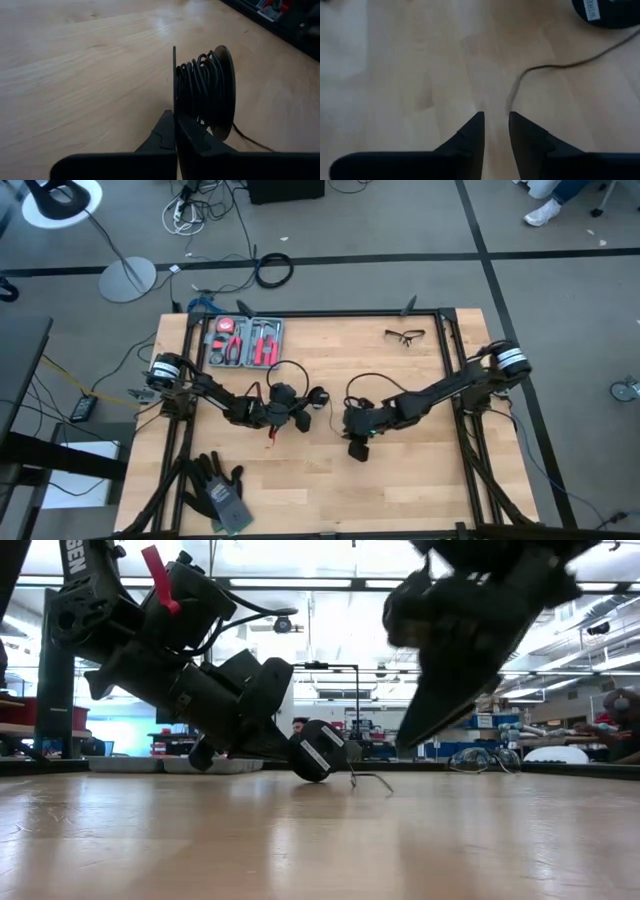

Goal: Coil cords
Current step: Coil the black wire on the black spool

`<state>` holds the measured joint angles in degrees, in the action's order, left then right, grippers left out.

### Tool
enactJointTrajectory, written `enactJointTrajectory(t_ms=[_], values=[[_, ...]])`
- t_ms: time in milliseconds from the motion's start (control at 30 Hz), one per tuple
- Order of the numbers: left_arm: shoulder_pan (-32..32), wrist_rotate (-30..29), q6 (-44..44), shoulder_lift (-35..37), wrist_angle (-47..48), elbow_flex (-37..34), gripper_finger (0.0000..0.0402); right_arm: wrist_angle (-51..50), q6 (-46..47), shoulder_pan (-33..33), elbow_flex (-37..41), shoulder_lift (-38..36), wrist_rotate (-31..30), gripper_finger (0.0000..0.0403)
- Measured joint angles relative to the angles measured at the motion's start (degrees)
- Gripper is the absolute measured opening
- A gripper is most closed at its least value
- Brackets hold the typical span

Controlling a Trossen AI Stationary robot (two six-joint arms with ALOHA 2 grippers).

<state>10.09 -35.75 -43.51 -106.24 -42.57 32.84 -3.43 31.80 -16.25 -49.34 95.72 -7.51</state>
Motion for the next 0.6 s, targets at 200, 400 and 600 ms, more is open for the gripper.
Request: enactJointTrajectory(t_ms=[200, 400, 600], values=[[0.0, 0.0, 0.0, 0.0, 0.0, 0.0, 0.0, -11.5, 3.1, -4.9, 0.0, -7.0, -10.4, 0.0087], [0.0, 0.0, 0.0, 0.0, -0.3, 0.0, 0.0, -3.7, 2.9, -8.3, 2.3, -4.3, -24.7, 0.0088], [0.0, 0.0, 0.0, -0.1, -0.5, 0.0, 0.0, 12.5, -0.7, -7.6, 3.0, 4.8, -24.0, 0.0089]])
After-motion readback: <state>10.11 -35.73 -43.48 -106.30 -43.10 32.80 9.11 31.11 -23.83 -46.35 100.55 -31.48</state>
